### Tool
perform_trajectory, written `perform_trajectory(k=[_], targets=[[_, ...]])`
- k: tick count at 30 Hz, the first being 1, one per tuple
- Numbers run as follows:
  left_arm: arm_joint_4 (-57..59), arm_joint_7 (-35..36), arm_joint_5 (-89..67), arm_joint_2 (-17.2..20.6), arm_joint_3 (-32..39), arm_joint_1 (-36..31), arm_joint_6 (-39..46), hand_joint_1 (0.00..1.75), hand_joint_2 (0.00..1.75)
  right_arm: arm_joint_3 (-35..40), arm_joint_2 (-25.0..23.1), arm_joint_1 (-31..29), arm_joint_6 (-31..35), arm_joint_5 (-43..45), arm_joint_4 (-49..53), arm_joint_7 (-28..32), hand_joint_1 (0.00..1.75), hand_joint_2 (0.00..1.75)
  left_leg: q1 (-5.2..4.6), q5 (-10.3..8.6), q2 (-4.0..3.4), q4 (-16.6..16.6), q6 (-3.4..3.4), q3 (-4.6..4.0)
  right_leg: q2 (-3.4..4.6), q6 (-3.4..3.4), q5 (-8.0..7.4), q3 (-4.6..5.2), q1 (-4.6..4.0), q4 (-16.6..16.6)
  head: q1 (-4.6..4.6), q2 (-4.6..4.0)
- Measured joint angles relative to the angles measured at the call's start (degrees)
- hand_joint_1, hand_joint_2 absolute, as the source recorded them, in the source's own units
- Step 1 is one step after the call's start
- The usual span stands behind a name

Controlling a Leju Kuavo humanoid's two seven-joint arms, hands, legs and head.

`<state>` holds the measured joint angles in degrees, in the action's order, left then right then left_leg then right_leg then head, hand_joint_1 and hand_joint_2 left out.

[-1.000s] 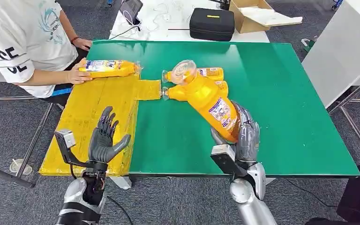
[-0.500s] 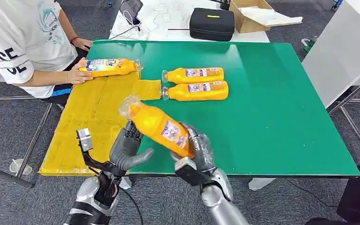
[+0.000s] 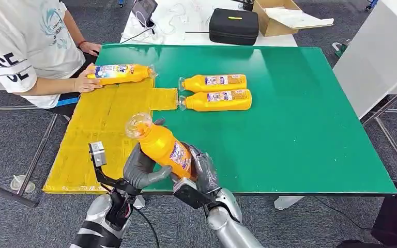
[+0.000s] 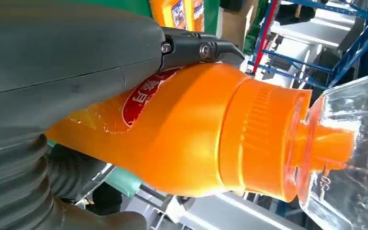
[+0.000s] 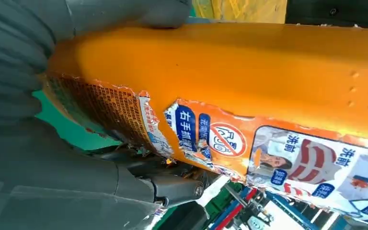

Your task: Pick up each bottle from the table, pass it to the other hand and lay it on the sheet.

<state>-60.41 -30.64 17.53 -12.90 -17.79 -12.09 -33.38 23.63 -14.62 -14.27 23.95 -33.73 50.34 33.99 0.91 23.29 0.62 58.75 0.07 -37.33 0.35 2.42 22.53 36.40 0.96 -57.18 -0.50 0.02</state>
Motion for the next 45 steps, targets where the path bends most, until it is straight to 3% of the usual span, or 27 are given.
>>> perform_trajectory(k=[10,11,12,13,34,35,36,37,38,45], targets=[[1.7,0.0,-1.7,0.4,-0.2,-0.2,2.1,0.03,1.75,1.7,-1.2,-1.3,0.1,-1.2,-3.1,-2.2,1.75,1.75,0.01,0.00,0.00,0.0,0.00,0.00,0.00,0.00,0.00,0.01,0.00,0.0,0.02,0.00],[2.1,0.0,-2.3,0.4,-0.3,-0.4,2.9,0.56,1.75,2.0,-1.3,-1.5,0.1,-1.3,-3.6,-2.6,1.75,1.75,0.01,0.00,0.00,0.0,0.00,0.00,0.00,0.00,0.00,0.02,0.00,0.0,0.00,0.00],[2.4,-0.1,-3.0,0.4,-0.4,-0.6,3.8,1.64,1.75,2.3,-1.4,-1.7,0.1,-1.3,-4.1,-2.8,1.75,1.75,0.01,0.00,-0.01,0.0,0.00,0.00,0.00,0.00,0.00,0.02,0.00,0.0,0.00,-0.02],[2.8,-0.3,-3.6,0.4,-0.5,-0.8,4.5,1.75,1.75,2.6,-1.4,-1.8,0.2,-1.3,-4.6,-2.9,1.75,1.75,0.01,0.00,-0.01,0.0,0.00,0.00,0.00,0.00,0.00,0.02,0.00,0.0,0.00,-0.02],[4.3,-0.1,-6.8,0.3,-0.2,-1.3,9.4,1.75,1.75,4.8,-1.7,-2.7,0.3,-0.5,-8.1,-4.2,1.75,1.75,0.01,0.00,-0.02,0.0,0.00,0.00,0.01,0.00,0.00,0.04,0.00,0.0,0.00,-0.02],[4.3,-0.2,-6.7,0.2,-0.1,-1.3,9.3,1.75,1.75,4.8,-1.7,-2.8,0.2,-0.5,-8.2,-4.2,1.59,1.75,0.01,0.00,-0.02,0.0,0.00,0.00,0.01,0.00,0.00,0.04,0.00,0.0,0.00,-0.02],[4.3,-0.2,-6.4,0.2,0.0,-1.3,9.1,1.75,1.75,4.8,-1.7,-2.8,0.2,-0.5,-8.3,-4.2,0.23,1.75,0.01,0.00,-0.02,0.0,0.00,0.00,0.01,0.00,0.00,0.04,0.00,0.0,0.00,0.00],[4.3,-0.2,-5.7,0.2,0.2,-1.3,8.5,1.75,1.75,4.8,-1.7,-2.9,0.2,-0.5,-8.3,-4.2,0.00,1.75,0.01,0.00,-0.02,0.0,0.00,0.00,0.01,0.00,0.00,0.04,0.00,0.0,0.00,-0.02],[4.3,-0.2,-4.8,0.2,0.4,-1.3,7.9,1.75,1.75,4.9,-1.7,-2.9,0.2,-0.5,-8.3,-4.2,0.00,0.00,0.01,0.00,-0.02,0.0,0.00,0.00,0.01,0.00,0.00,0.04,0.00,0.0,0.00,0.00],[2.9,0.9,0.8,0.0,2.0,-1.6,6.8,1.75,1.75,4.9,-2.0,-2.9,0.6,2.5,-7.4,-4.2,0.00,0.00,0.01,-0.01,-0.06,0.0,0.00,0.00,0.01,0.00,-0.01,0.06,0.00,0.0,0.00,-0.02]])
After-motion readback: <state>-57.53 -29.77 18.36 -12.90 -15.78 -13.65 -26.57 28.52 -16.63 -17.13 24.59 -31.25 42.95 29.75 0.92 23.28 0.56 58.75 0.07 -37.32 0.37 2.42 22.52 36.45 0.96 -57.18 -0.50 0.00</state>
